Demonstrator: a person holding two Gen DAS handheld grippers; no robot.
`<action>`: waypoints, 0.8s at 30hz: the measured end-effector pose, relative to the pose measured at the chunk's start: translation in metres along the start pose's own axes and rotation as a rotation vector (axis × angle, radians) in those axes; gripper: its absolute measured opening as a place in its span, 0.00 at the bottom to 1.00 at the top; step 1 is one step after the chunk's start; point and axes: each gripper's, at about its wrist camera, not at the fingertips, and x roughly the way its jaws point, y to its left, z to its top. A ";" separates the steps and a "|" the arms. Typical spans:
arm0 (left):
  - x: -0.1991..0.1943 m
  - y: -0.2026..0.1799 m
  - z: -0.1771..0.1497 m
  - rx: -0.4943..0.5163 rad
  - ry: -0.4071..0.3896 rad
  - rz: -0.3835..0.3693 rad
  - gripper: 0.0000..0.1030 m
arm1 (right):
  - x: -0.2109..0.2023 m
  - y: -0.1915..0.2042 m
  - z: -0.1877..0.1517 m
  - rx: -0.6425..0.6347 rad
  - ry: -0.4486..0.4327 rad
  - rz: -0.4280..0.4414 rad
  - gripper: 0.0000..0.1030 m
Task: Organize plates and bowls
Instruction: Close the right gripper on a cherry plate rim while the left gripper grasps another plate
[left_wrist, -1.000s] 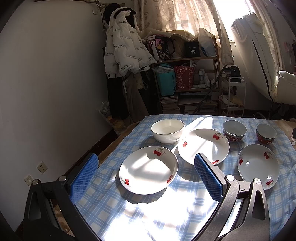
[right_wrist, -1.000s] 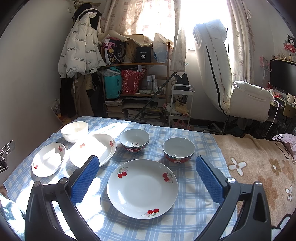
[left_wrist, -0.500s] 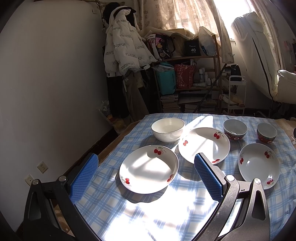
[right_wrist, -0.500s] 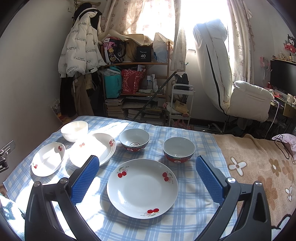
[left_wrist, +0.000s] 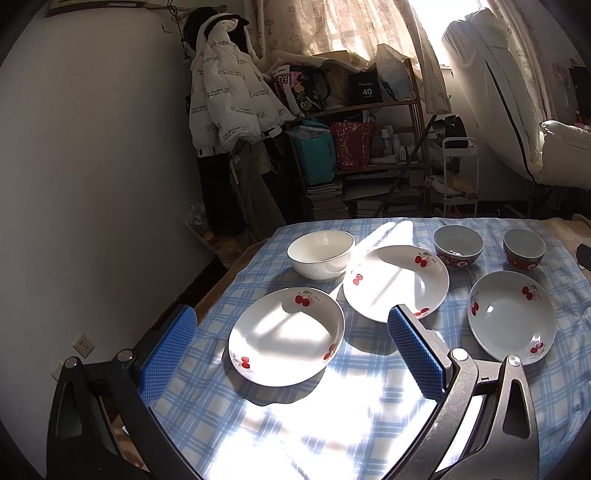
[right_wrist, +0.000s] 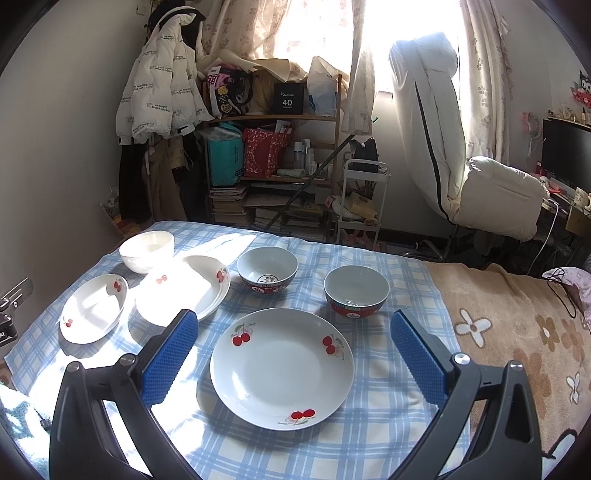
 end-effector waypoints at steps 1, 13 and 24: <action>0.000 -0.004 0.002 0.007 0.002 -0.010 0.99 | 0.002 -0.001 0.000 0.001 0.015 0.006 1.00; 0.014 -0.052 0.033 0.073 0.080 -0.111 0.99 | 0.031 -0.031 0.002 0.087 0.103 -0.037 1.00; 0.058 -0.108 0.050 0.136 0.179 -0.187 0.99 | 0.073 -0.055 0.001 0.122 0.221 -0.080 1.00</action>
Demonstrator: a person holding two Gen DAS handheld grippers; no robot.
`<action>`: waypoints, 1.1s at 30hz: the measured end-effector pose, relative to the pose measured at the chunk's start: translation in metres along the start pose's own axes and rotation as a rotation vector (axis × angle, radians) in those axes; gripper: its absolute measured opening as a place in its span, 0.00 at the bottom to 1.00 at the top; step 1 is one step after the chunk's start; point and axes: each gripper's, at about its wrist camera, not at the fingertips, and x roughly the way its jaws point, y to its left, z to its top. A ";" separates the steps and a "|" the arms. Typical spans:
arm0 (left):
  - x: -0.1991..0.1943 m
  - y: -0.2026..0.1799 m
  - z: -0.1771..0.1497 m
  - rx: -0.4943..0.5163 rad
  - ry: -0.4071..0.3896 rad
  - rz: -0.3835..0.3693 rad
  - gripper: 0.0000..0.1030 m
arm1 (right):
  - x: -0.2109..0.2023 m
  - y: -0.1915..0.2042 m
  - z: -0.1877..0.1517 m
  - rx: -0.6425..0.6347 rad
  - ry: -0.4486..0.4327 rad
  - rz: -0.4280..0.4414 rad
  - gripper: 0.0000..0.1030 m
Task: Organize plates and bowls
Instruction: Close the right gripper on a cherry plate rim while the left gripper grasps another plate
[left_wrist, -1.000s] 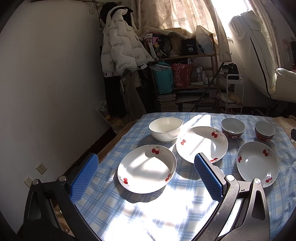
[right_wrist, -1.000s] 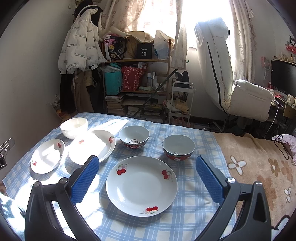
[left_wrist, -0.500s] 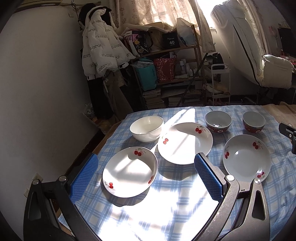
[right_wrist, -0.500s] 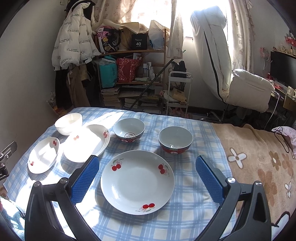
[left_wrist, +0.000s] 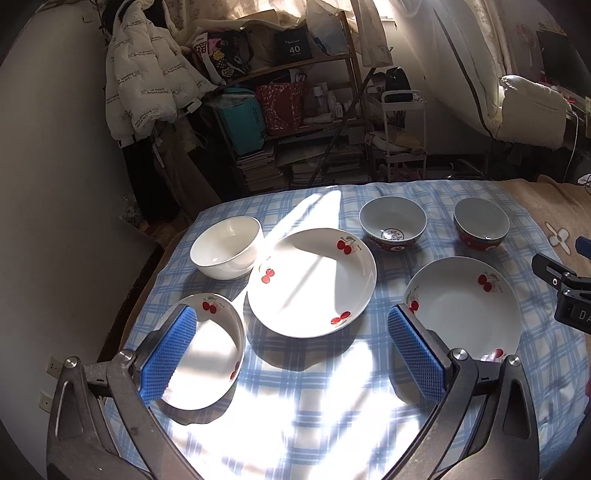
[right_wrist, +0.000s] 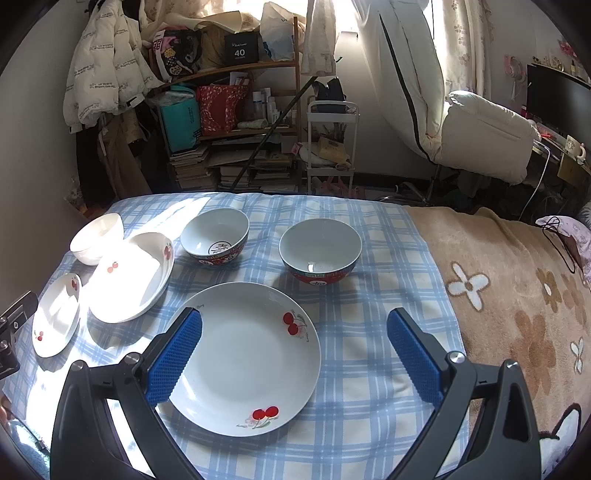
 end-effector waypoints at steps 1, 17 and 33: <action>0.004 -0.004 0.002 0.006 0.011 -0.010 0.99 | 0.004 0.000 0.001 -0.002 0.007 -0.002 1.00; 0.075 -0.051 -0.009 0.015 0.191 -0.137 0.99 | 0.067 -0.008 0.001 -0.018 0.144 -0.005 0.92; 0.128 -0.066 -0.030 0.017 0.323 -0.221 0.99 | 0.119 -0.014 -0.013 0.002 0.317 0.041 0.60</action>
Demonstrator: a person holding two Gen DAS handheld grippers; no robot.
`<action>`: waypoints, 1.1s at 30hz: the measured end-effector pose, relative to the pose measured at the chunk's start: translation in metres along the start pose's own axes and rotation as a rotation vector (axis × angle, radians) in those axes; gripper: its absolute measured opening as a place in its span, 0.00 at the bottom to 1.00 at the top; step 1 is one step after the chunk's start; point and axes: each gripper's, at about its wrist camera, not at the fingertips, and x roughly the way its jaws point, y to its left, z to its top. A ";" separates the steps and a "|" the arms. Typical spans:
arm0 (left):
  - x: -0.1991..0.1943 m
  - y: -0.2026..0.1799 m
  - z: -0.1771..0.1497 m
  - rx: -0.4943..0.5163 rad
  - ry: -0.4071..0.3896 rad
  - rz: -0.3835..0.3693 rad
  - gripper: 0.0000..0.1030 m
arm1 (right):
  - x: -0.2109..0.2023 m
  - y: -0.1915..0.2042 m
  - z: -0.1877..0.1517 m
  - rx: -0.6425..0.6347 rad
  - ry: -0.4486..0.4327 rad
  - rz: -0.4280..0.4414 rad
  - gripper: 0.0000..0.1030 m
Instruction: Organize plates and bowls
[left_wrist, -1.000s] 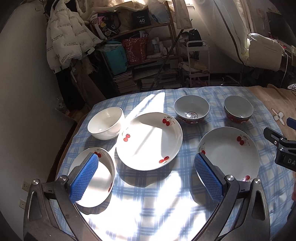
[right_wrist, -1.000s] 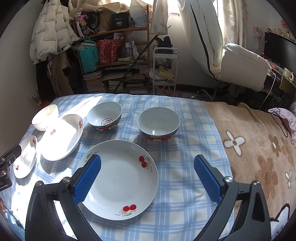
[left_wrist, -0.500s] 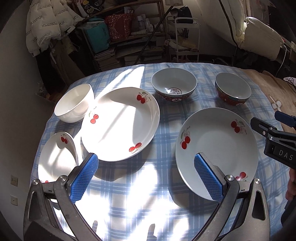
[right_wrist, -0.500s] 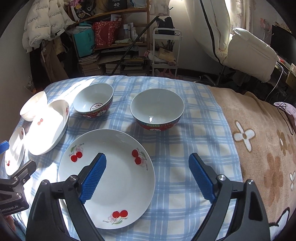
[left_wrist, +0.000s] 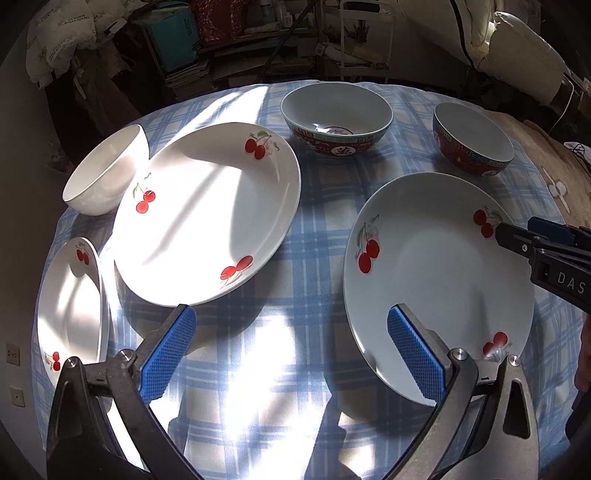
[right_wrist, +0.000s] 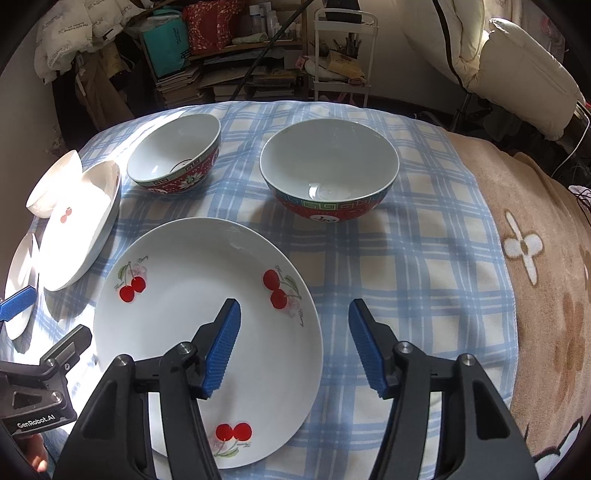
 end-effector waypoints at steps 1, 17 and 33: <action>0.002 0.000 0.000 0.002 0.005 -0.004 0.99 | 0.003 -0.002 0.000 0.010 0.012 0.005 0.57; 0.028 -0.005 -0.005 -0.021 0.087 -0.225 0.31 | 0.016 -0.014 -0.001 0.051 0.063 0.056 0.17; 0.023 0.001 -0.006 -0.016 0.048 -0.229 0.13 | 0.011 -0.006 -0.003 0.029 0.067 0.054 0.15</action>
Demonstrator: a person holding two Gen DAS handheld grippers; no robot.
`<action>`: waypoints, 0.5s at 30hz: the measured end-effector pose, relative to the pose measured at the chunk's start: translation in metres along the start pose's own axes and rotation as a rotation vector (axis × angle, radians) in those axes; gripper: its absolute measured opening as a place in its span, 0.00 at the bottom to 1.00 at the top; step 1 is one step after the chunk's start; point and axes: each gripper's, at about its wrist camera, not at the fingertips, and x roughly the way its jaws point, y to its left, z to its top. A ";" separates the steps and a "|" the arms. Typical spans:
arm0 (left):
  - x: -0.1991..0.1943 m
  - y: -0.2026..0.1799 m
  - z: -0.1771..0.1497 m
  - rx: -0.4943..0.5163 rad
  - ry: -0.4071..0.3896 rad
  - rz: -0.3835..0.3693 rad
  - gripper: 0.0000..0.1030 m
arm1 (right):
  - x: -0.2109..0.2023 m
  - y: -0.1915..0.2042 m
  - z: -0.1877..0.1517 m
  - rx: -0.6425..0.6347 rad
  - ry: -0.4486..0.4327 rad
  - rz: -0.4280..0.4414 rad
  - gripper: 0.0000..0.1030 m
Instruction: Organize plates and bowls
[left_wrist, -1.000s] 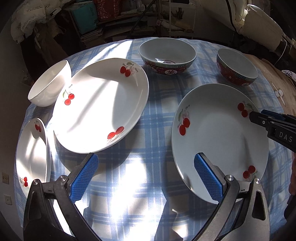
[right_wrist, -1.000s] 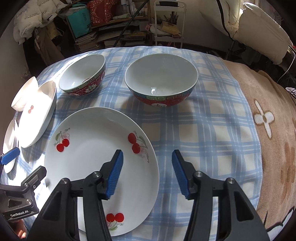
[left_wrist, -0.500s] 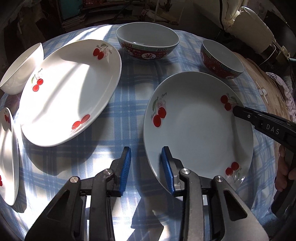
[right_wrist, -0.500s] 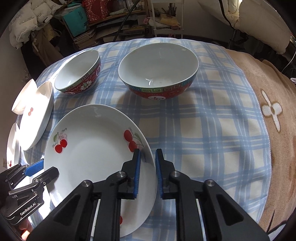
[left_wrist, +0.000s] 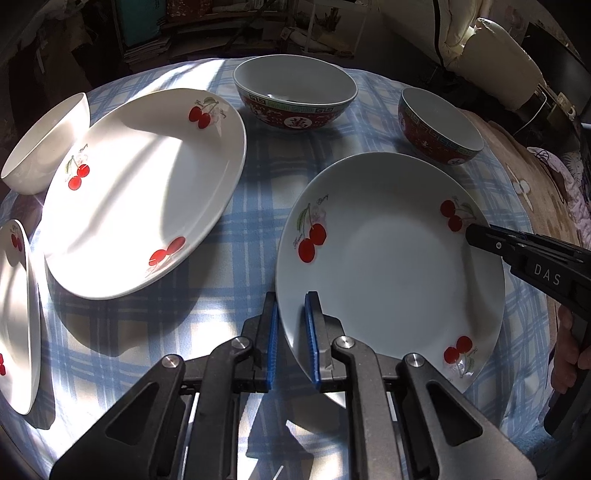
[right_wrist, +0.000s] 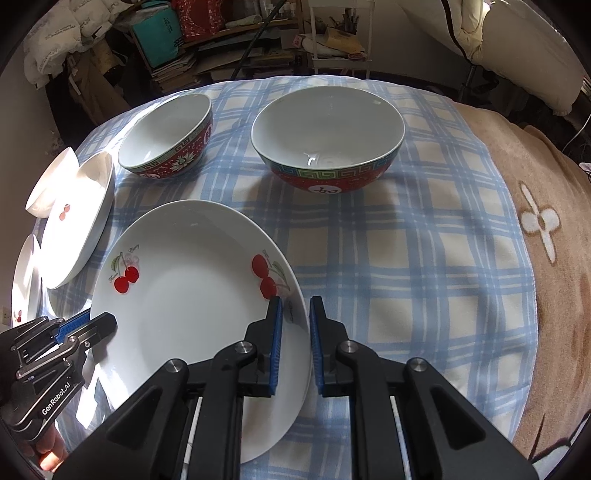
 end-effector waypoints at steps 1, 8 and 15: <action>-0.001 0.001 0.000 -0.006 0.001 0.004 0.13 | -0.001 0.001 -0.001 0.001 -0.001 0.003 0.15; -0.017 0.018 -0.009 -0.061 0.009 0.010 0.13 | -0.007 0.007 -0.012 0.028 0.028 0.063 0.14; -0.036 0.035 -0.033 -0.094 0.023 0.040 0.13 | -0.009 0.027 -0.030 -0.004 0.059 0.099 0.14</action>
